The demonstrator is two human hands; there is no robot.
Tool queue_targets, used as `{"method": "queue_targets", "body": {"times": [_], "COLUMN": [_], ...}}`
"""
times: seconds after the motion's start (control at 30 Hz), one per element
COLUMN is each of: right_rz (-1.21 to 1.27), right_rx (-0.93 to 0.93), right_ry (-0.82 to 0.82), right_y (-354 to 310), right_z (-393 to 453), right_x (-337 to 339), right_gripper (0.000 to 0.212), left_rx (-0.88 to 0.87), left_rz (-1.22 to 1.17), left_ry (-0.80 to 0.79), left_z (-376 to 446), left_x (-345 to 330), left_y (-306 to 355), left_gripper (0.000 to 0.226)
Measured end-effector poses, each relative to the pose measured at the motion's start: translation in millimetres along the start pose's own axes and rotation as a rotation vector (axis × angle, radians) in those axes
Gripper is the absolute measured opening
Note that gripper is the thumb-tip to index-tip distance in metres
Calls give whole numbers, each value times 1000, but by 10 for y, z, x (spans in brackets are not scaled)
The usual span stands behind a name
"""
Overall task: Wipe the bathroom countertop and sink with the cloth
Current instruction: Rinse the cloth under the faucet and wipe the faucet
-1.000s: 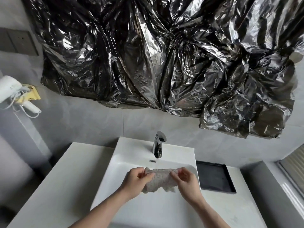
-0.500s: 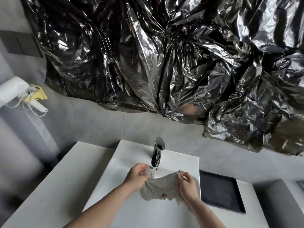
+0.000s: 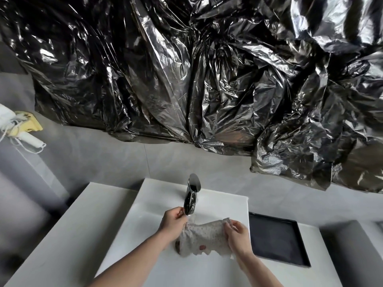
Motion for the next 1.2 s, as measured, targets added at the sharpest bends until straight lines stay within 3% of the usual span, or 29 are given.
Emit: {"method": "queue_targets", "body": {"times": [0.1, 0.2, 0.27, 0.37, 0.5, 0.57, 0.73, 0.87, 1.0, 1.1, 1.2], "right_rz": [-155, -430, -553, -578, -570, -572, -340, -293, -281, -454, -732], "right_rx": [36, 75, 216, 446, 407, 388, 343, 309, 240, 271, 343], "right_ry": [-80, -134, -168, -366, -453, -413, -322, -276, -413, -561, -547], "right_y": [76, 176, 86, -118, -219, -197, -286, -366, -383, -332, -251], "right_z": [-26, -64, -108, -275, -372, -272, -152, -151, -273, -397, -346], "right_x": [-157, -399, -600, -1007, -1313, -1343, -1207, -1146, -1217, -1269, -1256], "right_gripper": [10, 64, 79, 62, 13, 28, 31, 33, 28, 38, 28], "left_rx": [36, 84, 56, -27, -71, -98, -165, -147, -123, -114, -95], "left_rz": [-41, -113, -114, -54, 6, 59, 312, 341, 250, 183, 206], "left_ry": [-44, -64, -59, -55, -33, 14, 57, 94, 123, 131, 104], "left_z": [-4, -54, -55, -59, -26, 21, 92, 143, 180, 220, 252], "left_x": [-75, -91, -61, 44, 271, 452, 747, 751, 623, 557, 496], "left_y": [-48, -97, -100, -1, 59, 37, -12, -44, 49, 171, 163], "left_gripper": [32, 25, 24, 17, 21, 23, 22, 28, 25, 17, 19]}}
Point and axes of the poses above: each hand's wrist, its own z-axis towards the middle knuckle, its own x-axis out of the back of the hand, y = z × x, the point moved 8 cm from there along z, towards the middle knuckle, and after that the axes turned 5 degrees about y, right-handed, at the moved point
